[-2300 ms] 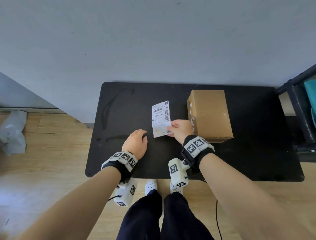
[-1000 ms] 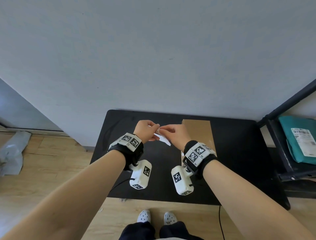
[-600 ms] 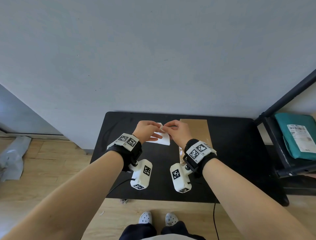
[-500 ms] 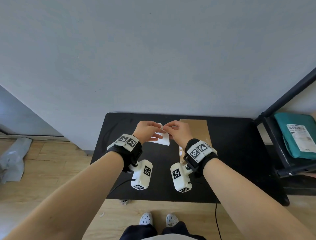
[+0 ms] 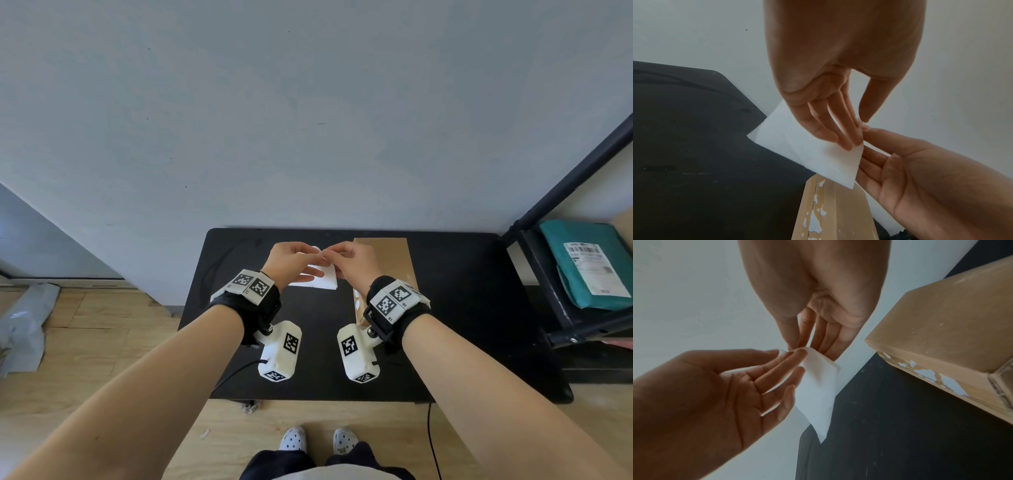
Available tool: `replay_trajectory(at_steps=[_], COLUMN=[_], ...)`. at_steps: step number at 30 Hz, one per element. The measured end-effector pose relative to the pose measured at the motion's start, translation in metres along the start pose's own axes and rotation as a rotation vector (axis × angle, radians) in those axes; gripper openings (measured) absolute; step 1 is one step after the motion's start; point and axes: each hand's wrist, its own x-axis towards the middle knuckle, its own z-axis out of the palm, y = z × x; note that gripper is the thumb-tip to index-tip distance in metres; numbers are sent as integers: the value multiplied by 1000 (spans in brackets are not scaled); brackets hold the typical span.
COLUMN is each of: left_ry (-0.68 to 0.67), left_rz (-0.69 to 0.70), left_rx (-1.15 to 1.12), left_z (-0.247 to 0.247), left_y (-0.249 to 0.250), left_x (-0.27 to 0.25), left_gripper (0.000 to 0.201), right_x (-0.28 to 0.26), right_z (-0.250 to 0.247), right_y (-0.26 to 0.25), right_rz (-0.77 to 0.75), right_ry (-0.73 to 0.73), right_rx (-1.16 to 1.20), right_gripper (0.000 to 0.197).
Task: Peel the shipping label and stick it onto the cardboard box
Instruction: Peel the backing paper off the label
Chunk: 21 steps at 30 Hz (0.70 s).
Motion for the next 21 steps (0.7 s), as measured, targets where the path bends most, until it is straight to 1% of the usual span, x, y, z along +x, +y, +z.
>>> replay_trajectory(at_steps=[6, 8, 13, 15, 17, 19, 21], left_ry=[14, 18, 15, 3, -2, 4, 19], left_rz=[44, 57, 81, 83, 62, 23, -9], left_rx=[38, 44, 63, 72, 81, 59, 24], left_z=[-1, -2, -3, -3, -3, -3, -2], left_y=[-6, -8, -12, -11, -12, -13, -14], left_x=[1, 1, -1, -2, -2, -2, -2], left_gripper=[26, 27, 19, 17, 19, 11, 7], right_x=[-2, -3, -9, -10, -10, -9, -9], right_z=[1, 1, 0, -1, -1, -2, -2], right_y=[4, 4, 3, 5, 6, 7, 6], right_rz=[-13, -24, 6, 0, 3, 25, 37], right_ry=[-7, -16, -93, -99, -76, -45, -30], right_rx=[-8, -11, 61, 62, 54, 80, 122], right_gripper=[5, 6, 13, 10, 13, 18, 17])
